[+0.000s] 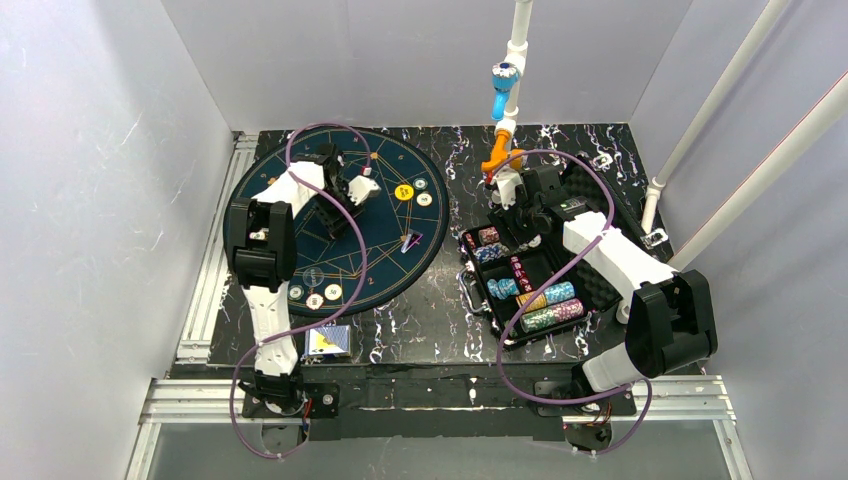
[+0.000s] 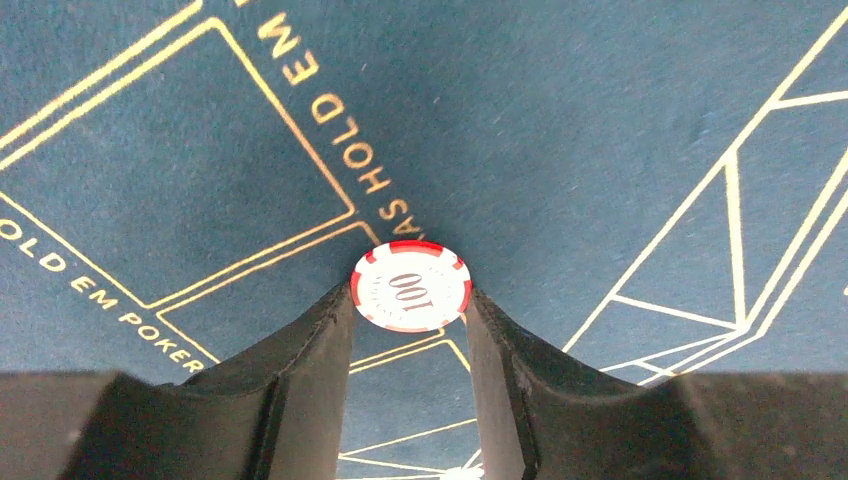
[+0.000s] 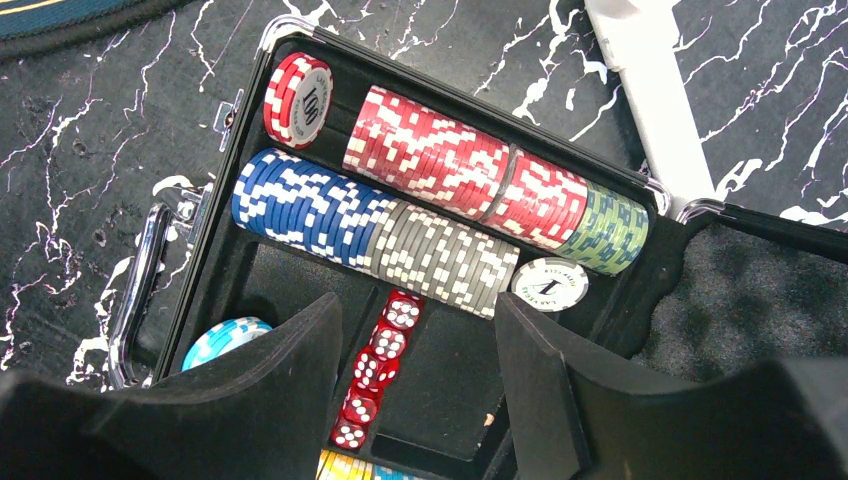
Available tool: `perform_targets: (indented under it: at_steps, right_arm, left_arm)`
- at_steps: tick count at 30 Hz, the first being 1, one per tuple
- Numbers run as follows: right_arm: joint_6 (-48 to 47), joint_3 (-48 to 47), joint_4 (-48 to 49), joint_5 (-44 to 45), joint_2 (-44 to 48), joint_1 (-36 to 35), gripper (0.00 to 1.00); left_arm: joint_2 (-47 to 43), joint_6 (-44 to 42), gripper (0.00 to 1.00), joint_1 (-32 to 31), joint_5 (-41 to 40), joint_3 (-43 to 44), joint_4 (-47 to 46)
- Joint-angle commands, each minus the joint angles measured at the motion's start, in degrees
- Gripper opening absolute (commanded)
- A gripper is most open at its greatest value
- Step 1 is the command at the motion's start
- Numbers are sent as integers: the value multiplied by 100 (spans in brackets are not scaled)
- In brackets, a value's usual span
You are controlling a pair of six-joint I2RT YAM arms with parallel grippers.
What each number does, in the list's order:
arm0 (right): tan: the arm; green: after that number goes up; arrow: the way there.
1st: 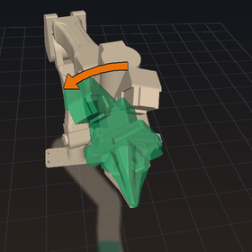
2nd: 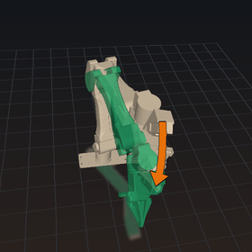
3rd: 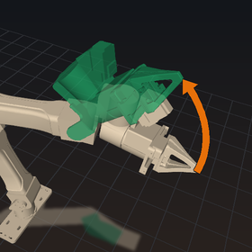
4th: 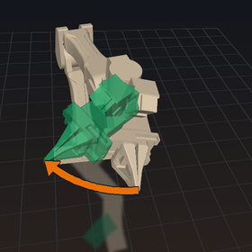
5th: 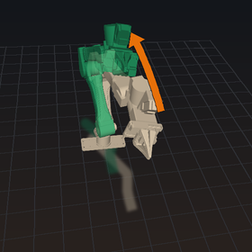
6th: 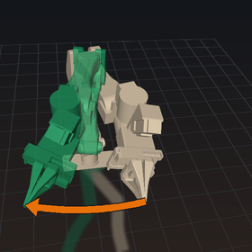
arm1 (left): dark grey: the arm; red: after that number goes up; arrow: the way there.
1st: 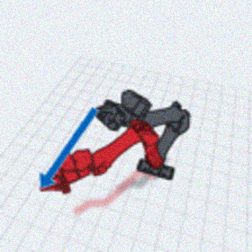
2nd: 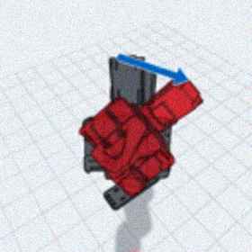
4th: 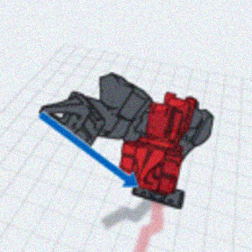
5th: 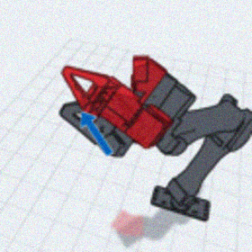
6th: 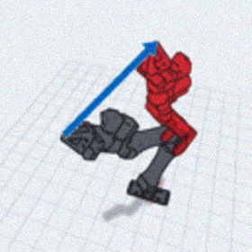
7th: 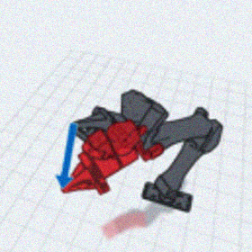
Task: Distribute texas hold em gaming equipment
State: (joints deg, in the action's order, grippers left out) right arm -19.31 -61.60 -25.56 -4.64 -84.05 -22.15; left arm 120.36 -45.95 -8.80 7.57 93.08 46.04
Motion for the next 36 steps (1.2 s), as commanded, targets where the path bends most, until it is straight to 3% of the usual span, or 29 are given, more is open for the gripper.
perform_targets:
  at_steps: [1, 19, 36]
  right_arm:
    - [-3, -146, 103, 12, 60, -17, 66]
    - [-3, -161, 78, 38, 3, -23, 66]
    - [-11, -177, 28, 55, 3, -29, 66]
  left_arm:
    - [-74, 361, 35, -275, 520, 441, 326]
    - [824, 1244, 34, -1118, 1008, 2115, 367]
    - [1563, 1522, 34, -1719, 906, 2845, 126]
